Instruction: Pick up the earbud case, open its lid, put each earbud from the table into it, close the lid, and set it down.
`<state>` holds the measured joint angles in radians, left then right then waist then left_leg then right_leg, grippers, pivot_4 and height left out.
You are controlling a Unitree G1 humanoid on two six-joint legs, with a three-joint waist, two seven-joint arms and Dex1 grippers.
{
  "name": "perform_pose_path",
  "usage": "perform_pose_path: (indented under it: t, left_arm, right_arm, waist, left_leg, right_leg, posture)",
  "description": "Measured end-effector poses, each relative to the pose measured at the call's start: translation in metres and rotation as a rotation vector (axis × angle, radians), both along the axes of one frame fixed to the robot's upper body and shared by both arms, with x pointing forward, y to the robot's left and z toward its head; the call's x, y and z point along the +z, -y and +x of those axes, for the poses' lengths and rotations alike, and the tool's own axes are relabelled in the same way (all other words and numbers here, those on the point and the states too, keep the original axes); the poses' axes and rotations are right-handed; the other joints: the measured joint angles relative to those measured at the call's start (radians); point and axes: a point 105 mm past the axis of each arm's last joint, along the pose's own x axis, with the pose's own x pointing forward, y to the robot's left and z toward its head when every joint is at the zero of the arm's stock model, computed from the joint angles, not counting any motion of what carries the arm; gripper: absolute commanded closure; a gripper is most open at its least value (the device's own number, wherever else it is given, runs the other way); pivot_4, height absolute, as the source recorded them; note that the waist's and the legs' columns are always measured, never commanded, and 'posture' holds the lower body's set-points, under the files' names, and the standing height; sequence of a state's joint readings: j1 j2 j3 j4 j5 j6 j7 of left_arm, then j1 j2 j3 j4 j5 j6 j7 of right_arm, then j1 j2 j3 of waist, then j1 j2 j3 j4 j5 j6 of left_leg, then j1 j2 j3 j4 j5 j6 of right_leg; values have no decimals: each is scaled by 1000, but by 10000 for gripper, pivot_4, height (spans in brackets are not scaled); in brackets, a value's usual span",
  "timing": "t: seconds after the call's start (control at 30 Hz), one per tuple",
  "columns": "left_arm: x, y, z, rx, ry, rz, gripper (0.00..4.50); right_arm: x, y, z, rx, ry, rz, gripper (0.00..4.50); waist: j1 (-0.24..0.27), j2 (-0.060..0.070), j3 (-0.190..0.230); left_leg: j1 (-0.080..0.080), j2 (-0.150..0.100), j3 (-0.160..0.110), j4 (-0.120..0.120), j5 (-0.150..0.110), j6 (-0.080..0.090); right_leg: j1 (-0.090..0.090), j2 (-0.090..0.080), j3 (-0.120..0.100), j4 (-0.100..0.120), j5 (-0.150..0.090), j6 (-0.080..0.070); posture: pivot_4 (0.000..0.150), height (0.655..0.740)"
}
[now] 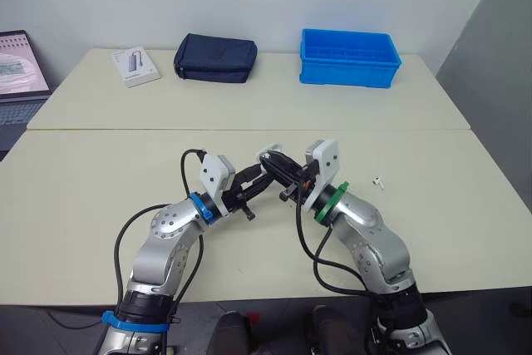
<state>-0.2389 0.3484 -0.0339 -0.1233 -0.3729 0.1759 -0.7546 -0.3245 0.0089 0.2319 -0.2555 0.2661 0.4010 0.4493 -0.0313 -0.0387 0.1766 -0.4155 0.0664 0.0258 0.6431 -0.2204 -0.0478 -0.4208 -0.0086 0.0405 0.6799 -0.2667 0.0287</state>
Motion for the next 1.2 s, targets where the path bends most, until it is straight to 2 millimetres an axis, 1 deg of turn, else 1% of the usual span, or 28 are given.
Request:
perform_pose_path:
  t: [0.13,0.2,0.27,0.37,0.4,0.5,0.57,0.67,0.73,0.83,0.87,0.93,0.97,1.03,1.1,1.13,1.2]
  left_arm:
    - [-3,1,0,-3,-19,3,36913]
    - [-4,1,-1,-4,-26,5,36913]
    - [-4,0,0,5,-27,4,36913]
    - [-4,0,1,14,-27,2,36913]
    - [-4,-1,1,15,-27,2,36913]
    - [-2,0,1,10,-21,-1,36914]
    - [-1,1,0,9,-15,-2,36914]
    - [-1,1,0,8,-11,-2,36914]
    - [-1,0,0,9,-8,-1,36914]
    - [0,-1,1,14,5,3,36914]
    - [-1,-1,1,17,8,4,36914]
    - [-3,-4,2,32,11,14,36914]
    - [-4,-3,2,34,9,14,36914]
    - [-6,-4,3,38,12,13,36914]
    - [-9,-6,4,46,5,16,36914]
    - [-11,-7,4,50,0,18,36914]
    - [-12,-7,5,52,2,22,36914]
  right_arm:
    - [-5,-1,-3,2,-6,-2,41167]
    - [-7,0,-4,-4,-5,-6,33815]
    - [-9,0,-5,-5,-6,-7,27684]
    - [-8,-2,-7,-3,5,-9,17523]
    - [-8,-1,-7,-6,8,-10,13476]
    - [-6,9,-8,-26,17,-36,13353]
    - [1,23,-14,-37,34,-49,13353]
    - [8,50,-26,-40,52,-113,13353]
    - [8,74,-34,-40,43,-192,13353]
    - [3,122,-45,-74,-1,-370,13353]
    - [2,141,-50,-96,-26,-428,13353]
    - [-1,170,-57,-138,-68,-518,13353]
    - [-1,183,-61,-158,-77,-555,13353]
    - [-9,209,-71,-194,-133,-631,13353]
    - [-18,236,-80,-241,-196,-674,13353]
    - [-21,245,-83,-261,-219,-682,13353]
    - [-24,264,-89,-310,-249,-702,9439]
  waist:
    - [0,0,0]
    - [0,0,0]
    - [0,0,0]
    - [0,0,0]
    - [0,0,0]
    - [3,0,0]
    - [4,0,0]
    - [4,0,0]
    - [5,0,0]
    - [5,0,0]
    - [5,0,0]
    - [6,0,0]
    - [5,0,0]
    - [5,0,0]
    - [5,0,0]
    - [4,0,0]
    - [3,0,0]
  left_leg:
    - [0,0,0,0,0,0]
    - [0,0,0,0,0,0]
    - [0,0,0,0,0,0]
    - [0,0,0,0,0,0]
    - [0,0,0,0,0,0]
    - [0,0,0,0,0,0]
    - [0,0,0,0,0,0]
    - [0,0,0,0,0,0]
    - [0,0,0,0,0,0]
    - [0,-1,0,0,0,0]
    - [0,-1,0,1,0,0]
    - [0,-1,0,0,0,0]
    - [0,-1,0,1,0,0]
    - [1,-1,0,1,0,0]
    - [1,-1,0,1,0,0]
    - [1,-1,0,1,0,0]
    - [1,-2,1,2,0,0]
  right_leg:
    - [0,0,0,0,0,0]
    - [0,0,0,0,0,0]
    - [0,0,0,0,0,0]
    - [0,0,0,0,0,0]
    - [0,0,0,0,0,0]
    - [0,0,0,0,0,0]
    - [0,-1,0,-1,0,0]
    - [0,-1,0,-1,0,0]
    - [1,-1,0,-1,0,0]
    - [1,-2,0,-1,0,0]
    - [1,-2,0,-1,0,0]
    - [1,-1,0,-1,0,0]
    - [1,-1,0,-1,0,0]
    - [2,-1,0,-1,0,0]
    - [2,-1,0,-1,0,0]
    - [2,-1,1,-1,0,1]
    - [2,-1,2,-1,1,1]
  posture:
    - [1500,7280]
    - [1500,7280]
    - [1500,7280]
    - [1500,7280]
    - [1500,7280]
    - [1500,7280]
    - [1500,7280]
    - [1500,7280]
    - [1500,7280]
    - [1500,7280]
    - [1500,7280]
    - [1500,7280]
    - [1500,7280]
    - [1500,7280]
    - [1500,7280]
    - [1500,7280]
    - [1500,7280]
